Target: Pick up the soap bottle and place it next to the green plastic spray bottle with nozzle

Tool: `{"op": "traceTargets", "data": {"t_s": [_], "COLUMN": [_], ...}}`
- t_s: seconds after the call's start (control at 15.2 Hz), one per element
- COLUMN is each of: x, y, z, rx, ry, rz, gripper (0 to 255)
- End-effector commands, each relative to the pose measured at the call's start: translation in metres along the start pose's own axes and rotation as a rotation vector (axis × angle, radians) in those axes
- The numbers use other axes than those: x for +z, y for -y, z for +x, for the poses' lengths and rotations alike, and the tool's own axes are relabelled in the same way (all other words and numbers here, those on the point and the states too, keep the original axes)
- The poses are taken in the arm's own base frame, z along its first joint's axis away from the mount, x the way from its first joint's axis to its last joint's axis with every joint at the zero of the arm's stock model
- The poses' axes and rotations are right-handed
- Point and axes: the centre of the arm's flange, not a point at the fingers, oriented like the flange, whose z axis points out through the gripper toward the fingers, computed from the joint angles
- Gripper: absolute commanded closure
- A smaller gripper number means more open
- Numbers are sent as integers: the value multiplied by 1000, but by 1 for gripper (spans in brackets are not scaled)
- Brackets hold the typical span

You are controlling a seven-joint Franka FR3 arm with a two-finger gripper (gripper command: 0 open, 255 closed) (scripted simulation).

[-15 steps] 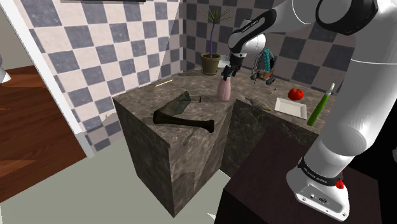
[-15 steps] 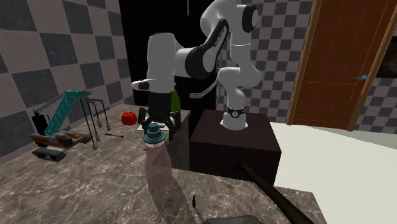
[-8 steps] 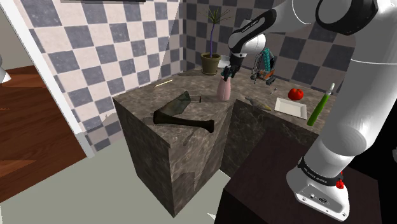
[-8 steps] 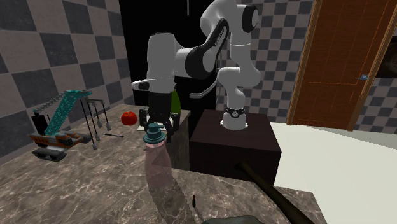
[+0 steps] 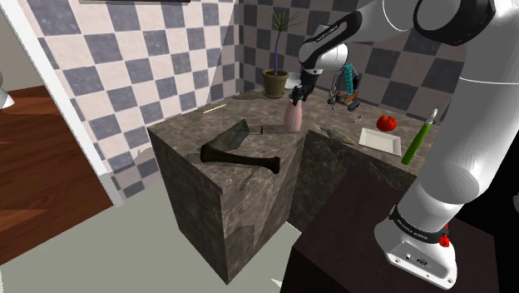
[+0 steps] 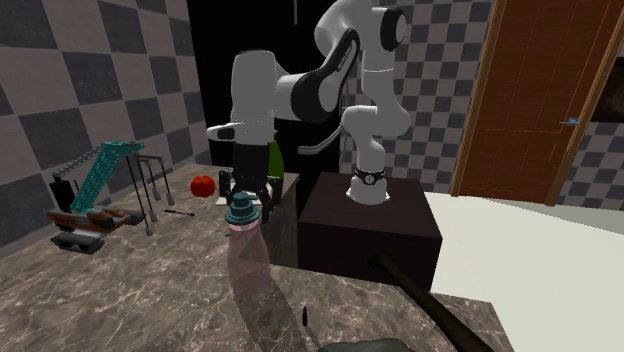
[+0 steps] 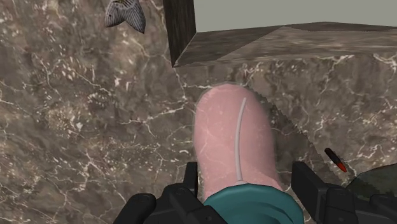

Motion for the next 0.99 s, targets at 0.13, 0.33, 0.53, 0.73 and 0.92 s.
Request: {"op": "traceTargets", "data": {"t_s": [0.13, 0.33, 0.53, 0.73, 0.92], "x": [-18, -33, -49, -64, -79], "y": [0, -1, -1, -1, -1], "z": [4, 8, 12, 15, 19], "rx": [0, 0, 0, 0, 0], "ry": [0, 0, 0, 0, 0], "rz": [0, 0, 0, 0, 0], "gripper": [255, 255, 255, 255, 255]}}
